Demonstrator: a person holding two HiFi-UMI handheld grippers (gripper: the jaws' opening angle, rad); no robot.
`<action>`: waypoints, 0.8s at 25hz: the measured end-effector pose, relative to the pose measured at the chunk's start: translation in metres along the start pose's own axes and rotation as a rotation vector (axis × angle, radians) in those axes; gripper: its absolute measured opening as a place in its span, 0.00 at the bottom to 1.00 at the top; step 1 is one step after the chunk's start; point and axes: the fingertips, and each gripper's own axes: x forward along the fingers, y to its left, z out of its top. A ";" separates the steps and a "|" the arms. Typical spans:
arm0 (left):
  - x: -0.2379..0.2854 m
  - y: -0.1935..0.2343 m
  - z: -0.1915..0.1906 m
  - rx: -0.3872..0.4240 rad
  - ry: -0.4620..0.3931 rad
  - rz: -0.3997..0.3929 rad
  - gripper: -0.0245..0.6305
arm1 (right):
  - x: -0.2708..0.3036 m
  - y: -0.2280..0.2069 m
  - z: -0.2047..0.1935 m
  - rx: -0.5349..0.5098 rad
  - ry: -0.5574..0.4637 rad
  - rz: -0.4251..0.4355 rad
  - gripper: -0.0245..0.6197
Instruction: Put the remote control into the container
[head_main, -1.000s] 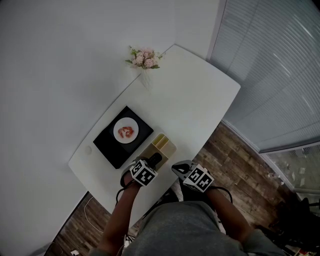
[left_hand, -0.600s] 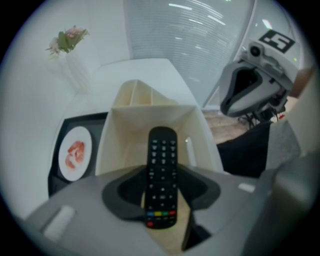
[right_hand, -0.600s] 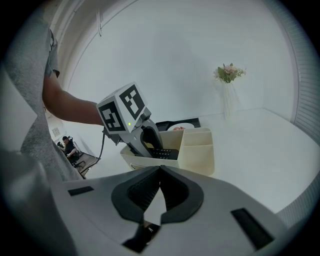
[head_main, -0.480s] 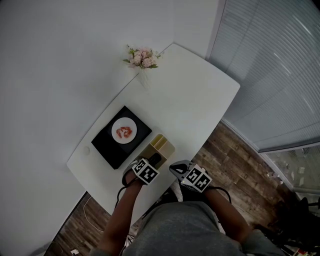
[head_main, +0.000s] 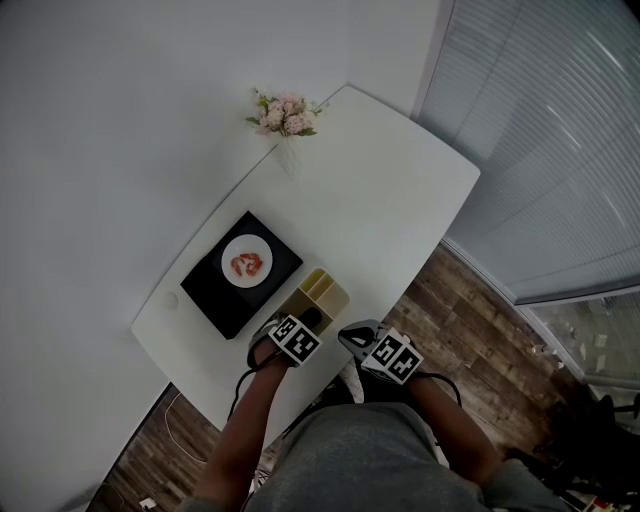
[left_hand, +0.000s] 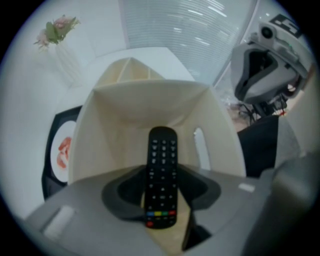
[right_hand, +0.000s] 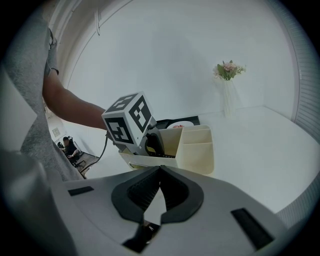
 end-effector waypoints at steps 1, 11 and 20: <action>0.002 0.000 -0.001 -0.005 0.001 -0.003 0.33 | 0.000 0.000 0.000 0.001 0.000 0.000 0.06; 0.016 -0.005 -0.012 -0.052 0.093 -0.087 0.33 | 0.002 0.001 -0.001 0.003 0.008 0.003 0.06; 0.004 -0.004 -0.007 -0.027 0.027 -0.043 0.33 | 0.001 0.001 0.000 0.001 0.007 0.005 0.06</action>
